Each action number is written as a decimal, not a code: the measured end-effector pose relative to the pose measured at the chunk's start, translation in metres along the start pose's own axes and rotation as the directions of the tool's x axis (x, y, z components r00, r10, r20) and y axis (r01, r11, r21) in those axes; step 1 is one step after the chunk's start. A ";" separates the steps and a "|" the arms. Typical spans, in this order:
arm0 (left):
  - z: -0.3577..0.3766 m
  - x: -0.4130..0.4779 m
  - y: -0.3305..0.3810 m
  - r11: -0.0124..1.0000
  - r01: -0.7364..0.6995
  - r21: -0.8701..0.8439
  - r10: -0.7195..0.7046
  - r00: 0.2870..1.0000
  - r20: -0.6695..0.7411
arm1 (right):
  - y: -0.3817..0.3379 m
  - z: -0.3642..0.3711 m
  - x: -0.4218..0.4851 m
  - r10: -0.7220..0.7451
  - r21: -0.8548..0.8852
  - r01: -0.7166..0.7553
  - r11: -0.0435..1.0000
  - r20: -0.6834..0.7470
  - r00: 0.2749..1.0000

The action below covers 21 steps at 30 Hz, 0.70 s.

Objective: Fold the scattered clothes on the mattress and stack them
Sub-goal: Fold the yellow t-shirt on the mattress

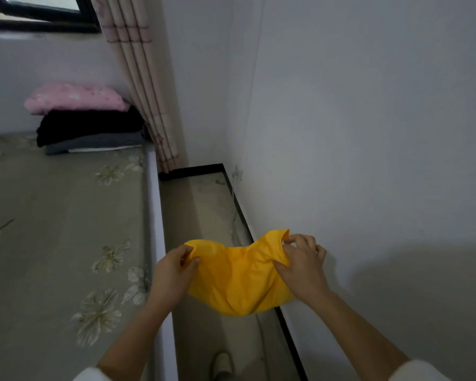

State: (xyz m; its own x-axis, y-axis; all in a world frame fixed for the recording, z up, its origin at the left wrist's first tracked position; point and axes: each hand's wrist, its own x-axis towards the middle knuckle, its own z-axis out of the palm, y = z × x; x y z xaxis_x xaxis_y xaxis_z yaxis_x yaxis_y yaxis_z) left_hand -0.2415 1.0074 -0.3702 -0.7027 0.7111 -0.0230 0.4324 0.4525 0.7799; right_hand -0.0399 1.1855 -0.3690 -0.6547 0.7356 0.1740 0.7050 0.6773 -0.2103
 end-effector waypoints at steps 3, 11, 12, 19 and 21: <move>-0.005 0.065 0.002 0.999 0.021 -0.026 -0.021 1.000 0.012 | 0.000 0.004 0.077 0.000 0.031 0.000 1.000 0.026 1.000; -0.038 0.222 0.006 0.994 0.083 -0.071 -0.091 0.989 -0.117 | -0.041 0.030 0.265 -0.088 0.142 0.073 0.987 0.102 0.991; -0.040 0.240 0.006 0.993 0.090 -0.076 -0.100 0.985 -0.141 | -0.048 0.036 0.287 -0.109 0.160 0.090 0.983 0.111 0.988; -0.057 0.385 -0.012 0.970 0.164 -0.177 -0.202 0.955 -0.218 | -0.098 0.078 0.453 -0.259 0.351 0.171 0.921 0.223 0.940; -0.070 0.429 -0.018 0.965 0.186 -0.184 -0.229 0.940 -0.252 | -0.117 0.084 0.503 -0.294 0.440 0.163 0.883 0.248 0.923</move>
State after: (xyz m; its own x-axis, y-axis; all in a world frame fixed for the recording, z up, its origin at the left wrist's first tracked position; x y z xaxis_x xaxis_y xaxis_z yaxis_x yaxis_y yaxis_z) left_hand -0.5898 1.2666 -0.3506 -0.9022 0.4292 -0.0426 0.1829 0.4701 0.8635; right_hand -0.4750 1.4749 -0.3380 -0.8792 0.4763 -0.0163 0.3960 0.7111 -0.5810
